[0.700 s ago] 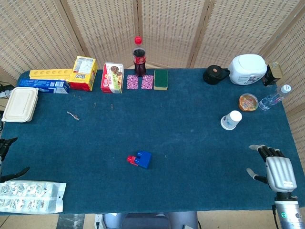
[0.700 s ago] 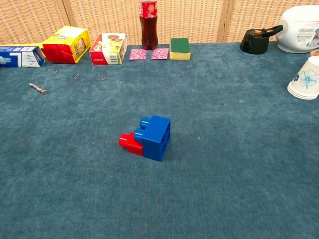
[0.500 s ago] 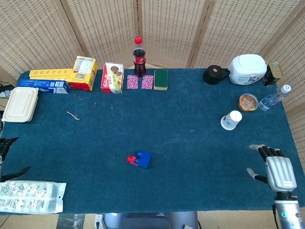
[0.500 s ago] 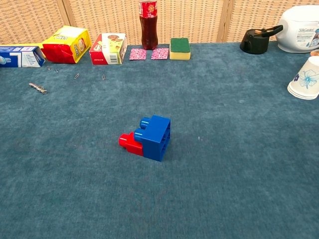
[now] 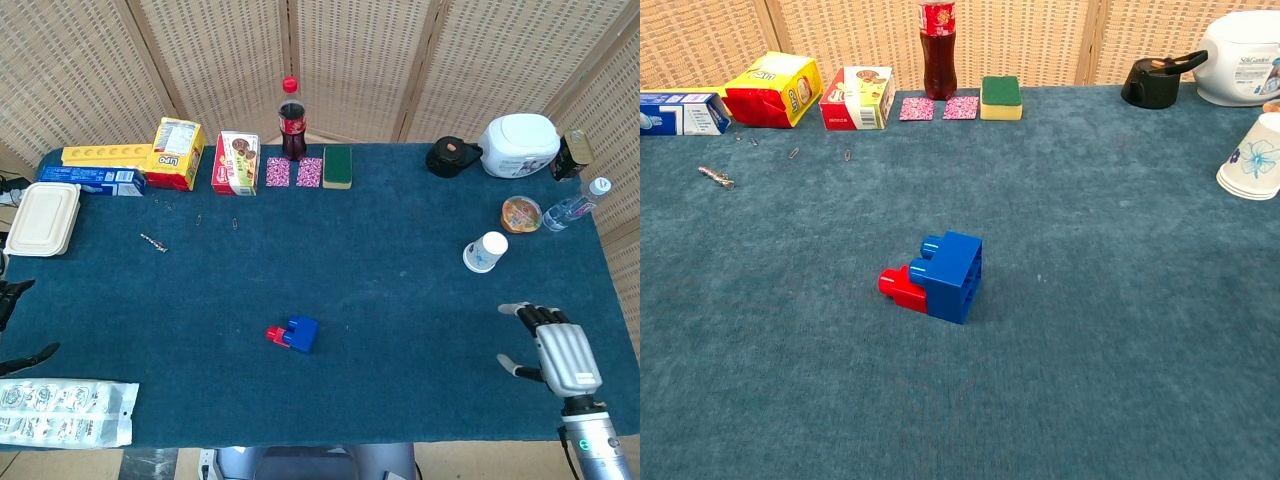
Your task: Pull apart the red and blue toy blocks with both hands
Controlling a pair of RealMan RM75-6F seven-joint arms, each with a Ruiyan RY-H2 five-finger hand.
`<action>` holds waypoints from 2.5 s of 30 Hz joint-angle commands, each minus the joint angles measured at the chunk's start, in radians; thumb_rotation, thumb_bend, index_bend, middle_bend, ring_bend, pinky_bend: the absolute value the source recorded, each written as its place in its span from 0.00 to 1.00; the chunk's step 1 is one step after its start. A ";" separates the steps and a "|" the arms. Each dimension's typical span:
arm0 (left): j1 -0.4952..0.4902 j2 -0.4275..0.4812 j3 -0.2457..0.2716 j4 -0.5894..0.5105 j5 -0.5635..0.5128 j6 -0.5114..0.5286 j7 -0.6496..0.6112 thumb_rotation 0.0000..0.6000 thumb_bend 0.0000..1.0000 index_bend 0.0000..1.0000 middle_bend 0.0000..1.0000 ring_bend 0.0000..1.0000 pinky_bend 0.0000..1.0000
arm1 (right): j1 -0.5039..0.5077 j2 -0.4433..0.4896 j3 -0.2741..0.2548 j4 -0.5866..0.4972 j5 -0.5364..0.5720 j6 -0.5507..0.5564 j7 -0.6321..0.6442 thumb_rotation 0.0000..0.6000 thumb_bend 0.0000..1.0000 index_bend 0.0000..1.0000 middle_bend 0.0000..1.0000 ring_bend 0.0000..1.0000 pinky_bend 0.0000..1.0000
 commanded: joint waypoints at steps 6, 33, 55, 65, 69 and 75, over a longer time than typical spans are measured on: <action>-0.014 0.012 -0.007 -0.020 -0.008 -0.018 0.020 0.78 0.13 0.19 0.27 0.17 0.24 | 0.174 -0.050 -0.016 -0.031 -0.095 -0.223 0.154 1.00 0.21 0.31 0.35 0.36 0.31; -0.014 0.010 -0.015 0.047 -0.058 -0.047 -0.049 0.77 0.13 0.19 0.27 0.17 0.24 | 0.446 -0.436 0.103 0.010 0.196 -0.494 -0.131 1.00 0.09 0.01 0.16 0.17 0.21; 0.004 0.001 -0.011 0.125 -0.068 -0.039 -0.129 0.77 0.13 0.19 0.27 0.17 0.24 | 0.532 -0.633 0.144 0.219 0.348 -0.448 -0.341 1.00 0.09 0.01 0.16 0.18 0.21; 0.002 -0.002 -0.013 0.127 -0.068 -0.041 -0.131 0.78 0.13 0.19 0.27 0.17 0.24 | 0.542 -0.645 0.169 0.295 0.351 -0.418 -0.326 1.00 0.10 0.01 0.18 0.21 0.22; 0.001 -0.002 -0.015 0.127 -0.064 -0.038 -0.129 0.77 0.13 0.19 0.27 0.17 0.24 | 0.542 -0.619 0.166 0.260 0.349 -0.414 -0.338 1.00 0.10 0.01 0.18 0.21 0.22; -0.005 -0.005 -0.017 0.136 -0.057 -0.039 -0.131 0.77 0.13 0.19 0.27 0.17 0.24 | 0.542 -0.574 0.145 0.134 0.390 -0.429 -0.390 1.00 0.10 0.01 0.18 0.21 0.22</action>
